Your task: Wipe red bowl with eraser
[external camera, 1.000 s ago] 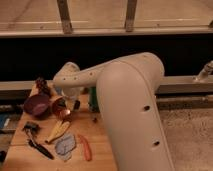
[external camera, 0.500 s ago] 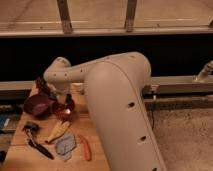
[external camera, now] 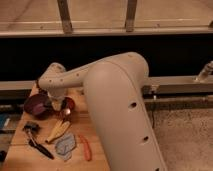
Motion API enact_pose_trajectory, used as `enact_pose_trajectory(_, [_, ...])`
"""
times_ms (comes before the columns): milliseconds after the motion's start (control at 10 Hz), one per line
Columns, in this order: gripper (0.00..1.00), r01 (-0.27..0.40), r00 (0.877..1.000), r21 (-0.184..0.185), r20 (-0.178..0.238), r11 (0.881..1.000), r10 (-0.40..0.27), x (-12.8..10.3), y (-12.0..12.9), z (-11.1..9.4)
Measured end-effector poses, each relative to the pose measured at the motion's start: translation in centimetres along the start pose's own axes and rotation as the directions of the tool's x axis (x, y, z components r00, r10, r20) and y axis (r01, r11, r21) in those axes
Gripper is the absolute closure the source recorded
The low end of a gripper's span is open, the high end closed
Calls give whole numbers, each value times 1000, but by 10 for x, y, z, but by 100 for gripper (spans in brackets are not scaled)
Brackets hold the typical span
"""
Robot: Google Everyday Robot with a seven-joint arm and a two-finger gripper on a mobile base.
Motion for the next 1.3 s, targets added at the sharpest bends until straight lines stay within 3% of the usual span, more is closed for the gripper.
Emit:
enact_pose_trajectory(200, [100,-53,998,-15,-24,998,52,34,6,0])
enact_pose_trajectory(400, [100,-81,996,-24,-47,996,80,45,4,3])
enact_pose_trajectory(700, [100,-107,991,0,-83,994,106,53,-27,13])
enact_pose_trajectory(1000, [100,-85,992,39,-87,996,88,34,-54,11])
enact_pose_trajectory(1300, [100,-35,997,48,-68,998,38,13,-61,7])
